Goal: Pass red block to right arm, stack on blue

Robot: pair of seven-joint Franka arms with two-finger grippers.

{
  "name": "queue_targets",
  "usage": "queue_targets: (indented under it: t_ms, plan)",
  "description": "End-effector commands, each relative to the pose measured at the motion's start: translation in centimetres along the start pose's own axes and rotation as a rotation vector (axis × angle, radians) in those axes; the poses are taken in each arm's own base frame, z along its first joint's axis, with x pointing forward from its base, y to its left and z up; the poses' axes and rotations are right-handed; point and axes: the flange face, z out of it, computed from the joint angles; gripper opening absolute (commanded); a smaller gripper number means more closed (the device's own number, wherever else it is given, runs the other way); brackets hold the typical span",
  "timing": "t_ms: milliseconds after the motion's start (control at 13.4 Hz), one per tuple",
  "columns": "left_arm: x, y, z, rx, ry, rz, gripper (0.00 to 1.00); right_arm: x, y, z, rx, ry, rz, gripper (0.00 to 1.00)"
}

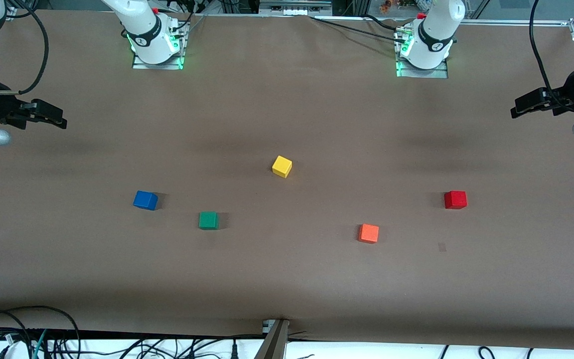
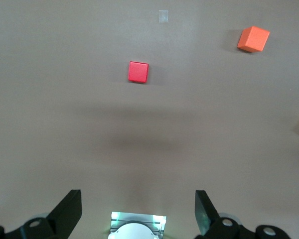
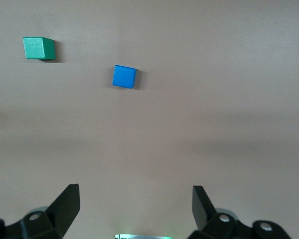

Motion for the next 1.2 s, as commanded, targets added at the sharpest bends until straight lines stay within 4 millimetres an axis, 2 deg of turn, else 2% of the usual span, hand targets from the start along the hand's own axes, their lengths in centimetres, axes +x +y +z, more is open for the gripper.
queue_targets:
  t_ms: [0,674,749,899,1123]
  plan:
    - [-1.2,0.0,-0.4,-0.015,0.024,-0.005,1.00,-0.1,0.1,-0.7,-0.001,-0.002,0.013,1.00]
    - [-0.2,-0.1,-0.3,-0.003,0.046,-0.012,1.00,-0.1,0.1,-0.7,-0.001,-0.002,0.013,1.00]
    - [-0.1,-0.6,-0.3,-0.004,0.043,-0.018,1.00,-0.1,0.1,-0.7,-0.001,-0.002,0.012,1.00]
    - [-0.2,-1.5,-1.5,-0.009,0.065,-0.027,1.00,-0.1,0.1,-0.7,-0.001,-0.002,0.012,1.00]
    - [0.3,-1.1,-0.9,-0.008,0.056,-0.015,1.00,-0.2,0.1,-0.7,-0.001,-0.004,0.007,1.00]
